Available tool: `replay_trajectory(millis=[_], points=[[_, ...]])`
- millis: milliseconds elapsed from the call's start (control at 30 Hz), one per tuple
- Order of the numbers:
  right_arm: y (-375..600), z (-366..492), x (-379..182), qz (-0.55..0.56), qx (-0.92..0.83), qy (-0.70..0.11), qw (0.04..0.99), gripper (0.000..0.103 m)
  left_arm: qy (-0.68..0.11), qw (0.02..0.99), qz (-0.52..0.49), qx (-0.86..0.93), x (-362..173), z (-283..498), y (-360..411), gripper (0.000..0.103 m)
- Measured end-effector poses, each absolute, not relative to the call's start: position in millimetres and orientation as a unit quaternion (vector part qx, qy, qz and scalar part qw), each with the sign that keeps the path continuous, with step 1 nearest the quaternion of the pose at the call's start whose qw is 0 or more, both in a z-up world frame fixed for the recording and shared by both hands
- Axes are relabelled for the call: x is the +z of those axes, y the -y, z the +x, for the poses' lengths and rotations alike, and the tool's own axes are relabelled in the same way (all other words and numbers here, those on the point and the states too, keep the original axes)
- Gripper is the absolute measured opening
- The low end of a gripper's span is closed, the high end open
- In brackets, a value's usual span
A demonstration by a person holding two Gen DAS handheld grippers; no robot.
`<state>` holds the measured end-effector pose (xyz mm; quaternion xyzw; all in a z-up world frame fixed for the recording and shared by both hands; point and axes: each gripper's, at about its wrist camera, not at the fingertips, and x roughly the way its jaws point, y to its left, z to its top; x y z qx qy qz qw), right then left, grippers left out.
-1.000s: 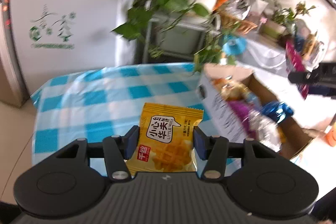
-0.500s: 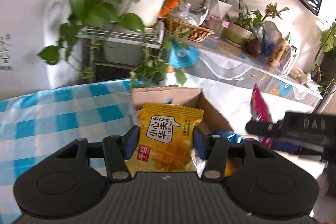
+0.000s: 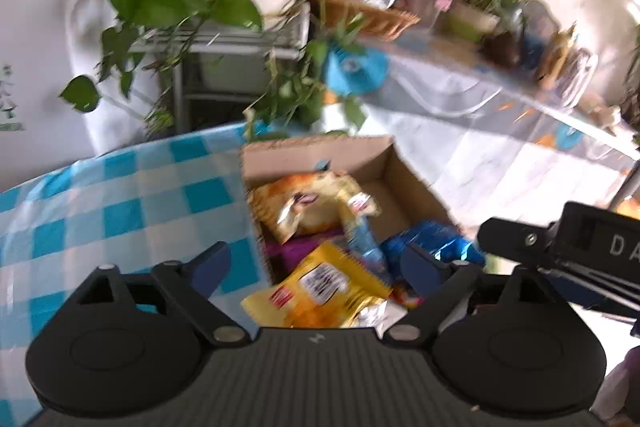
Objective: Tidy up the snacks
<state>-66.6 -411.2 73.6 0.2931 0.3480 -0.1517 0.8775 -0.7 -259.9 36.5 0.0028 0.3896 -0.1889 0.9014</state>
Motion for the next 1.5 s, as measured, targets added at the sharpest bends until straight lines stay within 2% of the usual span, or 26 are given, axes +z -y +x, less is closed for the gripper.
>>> replay_trajectory(millis=[200, 600, 900, 1200, 1500], points=[[406, -62, 70, 0.255, -0.164, -0.373, 0.877, 0.093, -0.41, 0.899, 0.038, -0.15, 36, -4, 254, 0.095], [397, -57, 65, 0.183, -0.181, -0.41, 0.875, 0.1, -0.434, 0.894, 0.051, -0.102, 39, -9, 237, 0.099], [390, -54, 63, 0.138, -0.181, -0.427, 0.875, 0.103, -0.442, 0.89, 0.07, -0.084, 41, -6, 240, 0.101], [392, -44, 55, 0.131, -0.176, -0.46, 0.861, 0.103, -0.461, 0.879, 0.1, -0.067, 36, 4, 251, 0.102], [396, -26, 49, 0.131, -0.163, -0.477, 0.854, 0.103, -0.478, 0.872, 0.088, -0.055, 30, 18, 250, 0.101]])
